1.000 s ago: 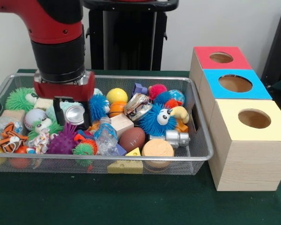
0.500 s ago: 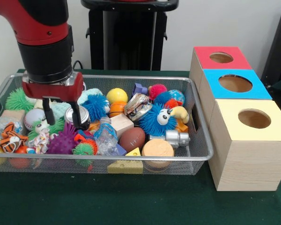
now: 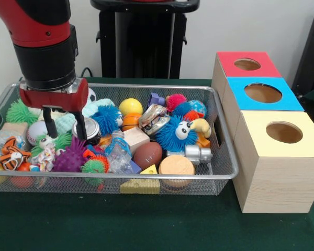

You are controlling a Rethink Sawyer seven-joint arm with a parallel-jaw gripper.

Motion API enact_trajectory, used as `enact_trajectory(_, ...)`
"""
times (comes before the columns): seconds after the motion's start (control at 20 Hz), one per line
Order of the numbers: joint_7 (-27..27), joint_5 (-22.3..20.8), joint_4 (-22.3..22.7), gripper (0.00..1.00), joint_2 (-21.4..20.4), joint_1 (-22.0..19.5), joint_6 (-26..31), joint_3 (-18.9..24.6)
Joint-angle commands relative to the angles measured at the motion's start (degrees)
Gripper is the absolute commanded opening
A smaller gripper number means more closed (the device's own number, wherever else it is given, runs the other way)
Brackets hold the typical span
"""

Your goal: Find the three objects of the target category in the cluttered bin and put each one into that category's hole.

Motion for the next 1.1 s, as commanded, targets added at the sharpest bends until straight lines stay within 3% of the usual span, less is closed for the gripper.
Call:
enact_trajectory(0.05,1.3,0.5,3.1,1.00,0.4,0.2,1.1,-1.4)
enact_trajectory(0.35,-2.3,0.3,0.9,1.00,-0.9,-0.8,5.3,-1.2)
enact_trajectory(0.8,-11.3,-1.5,-7.8,1.00,-0.6,-3.0,14.7,0.1)
enact_trajectory(1.1,-9.6,-1.4,-6.2,1.00,-0.5,-3.4,13.3,1.0)
